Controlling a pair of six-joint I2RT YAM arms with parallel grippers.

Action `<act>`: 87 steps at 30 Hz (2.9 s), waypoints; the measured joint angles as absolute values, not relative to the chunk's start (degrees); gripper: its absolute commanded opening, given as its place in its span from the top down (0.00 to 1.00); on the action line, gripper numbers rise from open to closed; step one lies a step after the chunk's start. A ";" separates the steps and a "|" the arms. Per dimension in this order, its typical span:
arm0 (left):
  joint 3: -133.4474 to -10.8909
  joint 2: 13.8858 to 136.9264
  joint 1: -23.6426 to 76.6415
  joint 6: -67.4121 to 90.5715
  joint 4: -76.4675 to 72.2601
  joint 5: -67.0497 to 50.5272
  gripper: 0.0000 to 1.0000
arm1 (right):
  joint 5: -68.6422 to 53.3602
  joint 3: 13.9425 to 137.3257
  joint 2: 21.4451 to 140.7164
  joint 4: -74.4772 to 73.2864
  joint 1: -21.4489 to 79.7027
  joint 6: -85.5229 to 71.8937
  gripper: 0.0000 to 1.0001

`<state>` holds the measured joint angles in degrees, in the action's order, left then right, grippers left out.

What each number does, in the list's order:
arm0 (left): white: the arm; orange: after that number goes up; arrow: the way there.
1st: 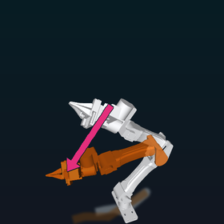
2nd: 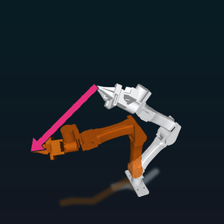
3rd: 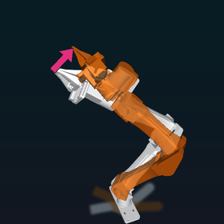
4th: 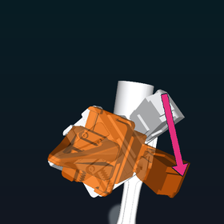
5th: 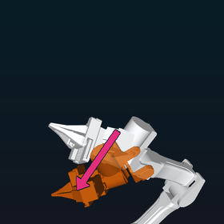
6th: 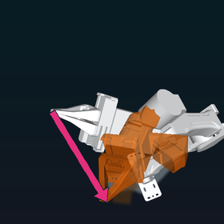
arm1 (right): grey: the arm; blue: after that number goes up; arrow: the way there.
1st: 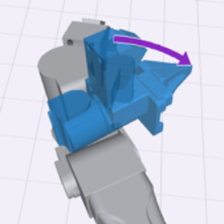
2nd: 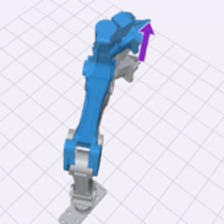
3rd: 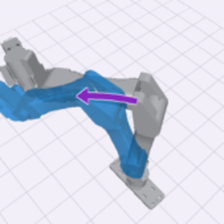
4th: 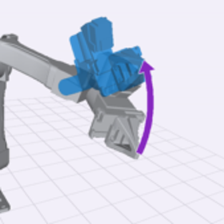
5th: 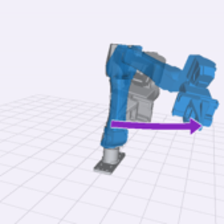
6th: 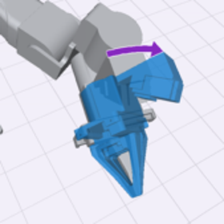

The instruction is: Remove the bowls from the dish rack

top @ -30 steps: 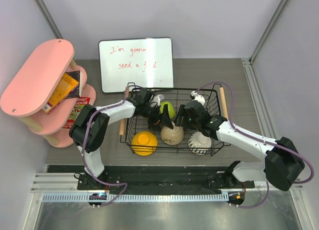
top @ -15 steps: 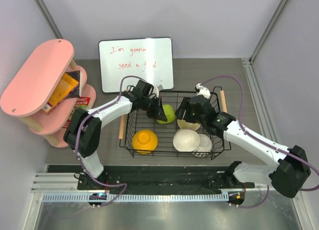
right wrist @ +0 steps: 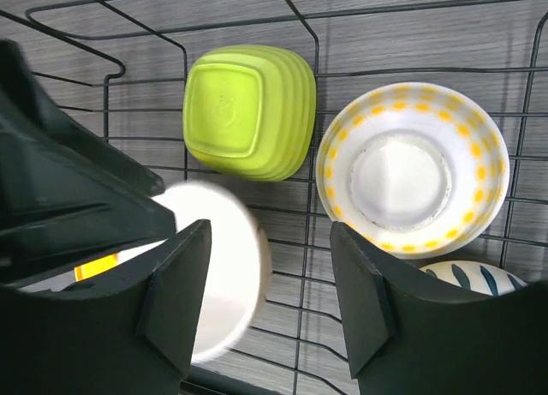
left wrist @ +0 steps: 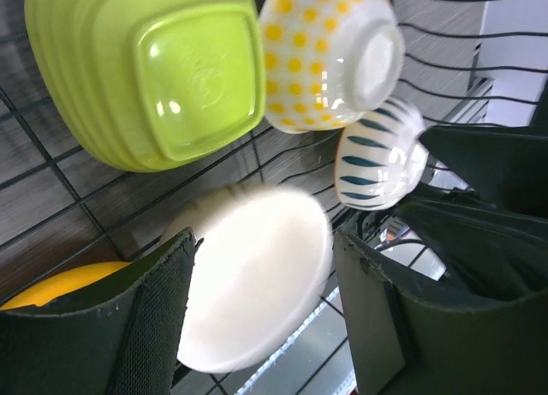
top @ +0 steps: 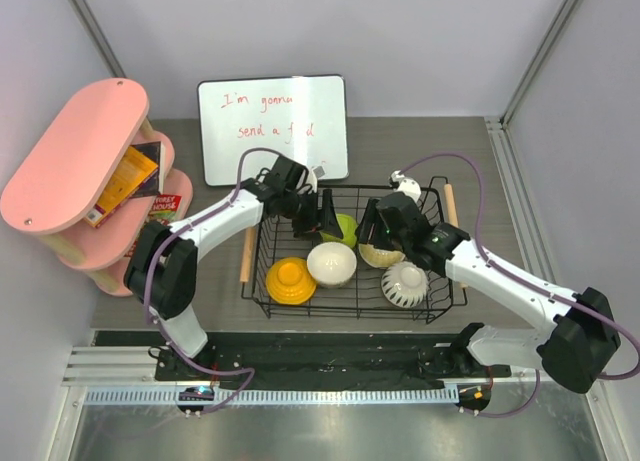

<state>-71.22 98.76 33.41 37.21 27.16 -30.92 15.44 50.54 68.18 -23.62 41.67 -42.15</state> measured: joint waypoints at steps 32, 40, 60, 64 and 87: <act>-73.43 97.69 33.41 34.02 30.35 -28.95 0.34 | 14.85 49.12 69.54 -22.94 41.67 -42.15 0.37; -73.17 97.76 33.41 33.98 30.59 -28.84 0.34 | 14.81 48.77 69.76 -22.46 41.67 -42.15 0.37; -73.19 97.73 33.21 30.72 36.97 -22.31 0.32 | 14.37 46.94 69.78 -21.82 41.67 -42.15 0.36; -73.14 97.23 33.19 30.20 37.85 -21.21 0.32 | 14.09 46.92 69.78 -21.30 41.67 -42.15 0.36; -68.14 92.88 32.93 26.68 41.85 -14.74 0.28 | 12.71 46.06 71.26 -19.55 41.67 -42.13 0.36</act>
<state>-68.14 92.88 32.93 26.68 41.85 -14.74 12.71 46.06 71.26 -19.55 41.67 -42.13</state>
